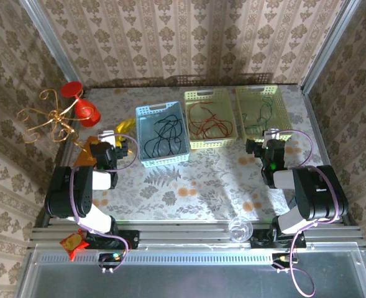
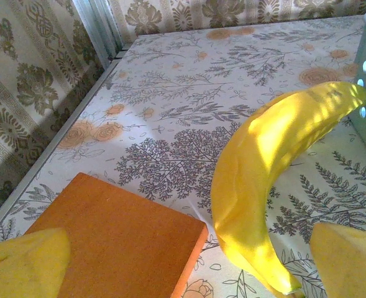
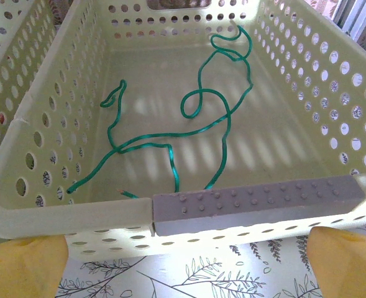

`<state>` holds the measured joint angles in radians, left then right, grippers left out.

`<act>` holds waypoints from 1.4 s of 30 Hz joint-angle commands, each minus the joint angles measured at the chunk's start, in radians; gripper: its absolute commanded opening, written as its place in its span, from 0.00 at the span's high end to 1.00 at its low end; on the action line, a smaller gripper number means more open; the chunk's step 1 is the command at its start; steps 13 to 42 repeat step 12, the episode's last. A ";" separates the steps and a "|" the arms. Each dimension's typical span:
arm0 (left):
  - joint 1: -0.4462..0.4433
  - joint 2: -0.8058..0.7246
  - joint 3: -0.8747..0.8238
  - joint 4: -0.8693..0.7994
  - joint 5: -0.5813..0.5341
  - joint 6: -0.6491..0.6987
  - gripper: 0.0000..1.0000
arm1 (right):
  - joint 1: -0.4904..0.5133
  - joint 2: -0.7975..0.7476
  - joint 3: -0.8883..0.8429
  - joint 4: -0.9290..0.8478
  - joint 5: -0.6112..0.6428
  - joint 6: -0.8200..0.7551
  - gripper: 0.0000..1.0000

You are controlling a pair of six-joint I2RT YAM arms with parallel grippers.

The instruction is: Untangle the cables

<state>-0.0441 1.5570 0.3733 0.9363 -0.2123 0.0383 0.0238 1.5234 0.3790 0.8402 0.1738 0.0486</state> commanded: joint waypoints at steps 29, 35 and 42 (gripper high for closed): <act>0.003 0.005 -0.002 0.035 0.016 -0.002 0.00 | -0.019 0.003 0.021 0.021 -0.099 0.003 0.00; 0.003 0.005 -0.002 0.035 0.016 -0.002 0.00 | -0.019 0.003 0.021 0.021 -0.099 0.003 0.00; 0.003 0.005 -0.002 0.035 0.016 -0.002 0.00 | -0.019 0.003 0.021 0.021 -0.099 0.003 0.00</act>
